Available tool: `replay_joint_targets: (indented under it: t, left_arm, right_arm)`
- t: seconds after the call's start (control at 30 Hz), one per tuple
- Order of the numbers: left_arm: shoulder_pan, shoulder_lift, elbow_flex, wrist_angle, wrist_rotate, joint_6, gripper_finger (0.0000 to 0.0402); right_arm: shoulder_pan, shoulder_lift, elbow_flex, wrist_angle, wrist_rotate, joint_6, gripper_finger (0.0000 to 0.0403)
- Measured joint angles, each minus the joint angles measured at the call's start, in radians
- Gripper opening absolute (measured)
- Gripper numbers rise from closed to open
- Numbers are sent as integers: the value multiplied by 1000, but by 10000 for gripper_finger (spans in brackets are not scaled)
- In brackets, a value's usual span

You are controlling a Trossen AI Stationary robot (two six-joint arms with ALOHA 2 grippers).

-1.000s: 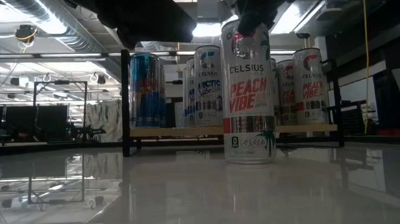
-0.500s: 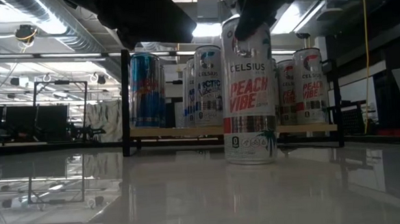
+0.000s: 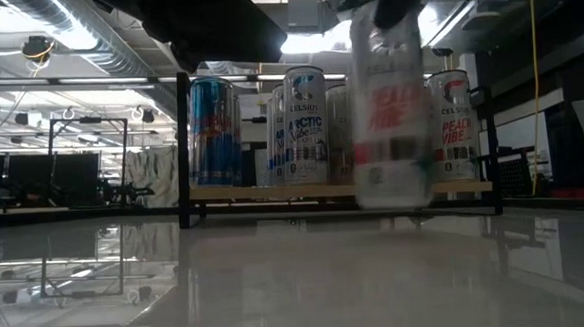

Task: Place canned beverage on shelf
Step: Put the white-pink soda can on the shelf aligned with the other white-pink soda can

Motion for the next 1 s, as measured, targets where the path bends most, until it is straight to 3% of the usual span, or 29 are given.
replay_joint_targets:
  t: [0.33, 0.6, 0.83, 1.0]
  left_arm:
    - [6, 0, 0, 3, -4, 0, 112]
    - [28, 0, 0, 8, -6, 0, 112]
    - [35, 0, 0, 8, -5, 0, 112]
    - [35, 0, 0, 8, -5, 0, 112]
  right_arm:
    - [0, -159, 0, -214, 12, -1, 242]
    - [-11, -286, 1, -340, 155, -21, 244]
    - [-125, -365, 1, -350, 155, -132, 244]
    - [-248, -374, 1, -339, 75, -223, 245]
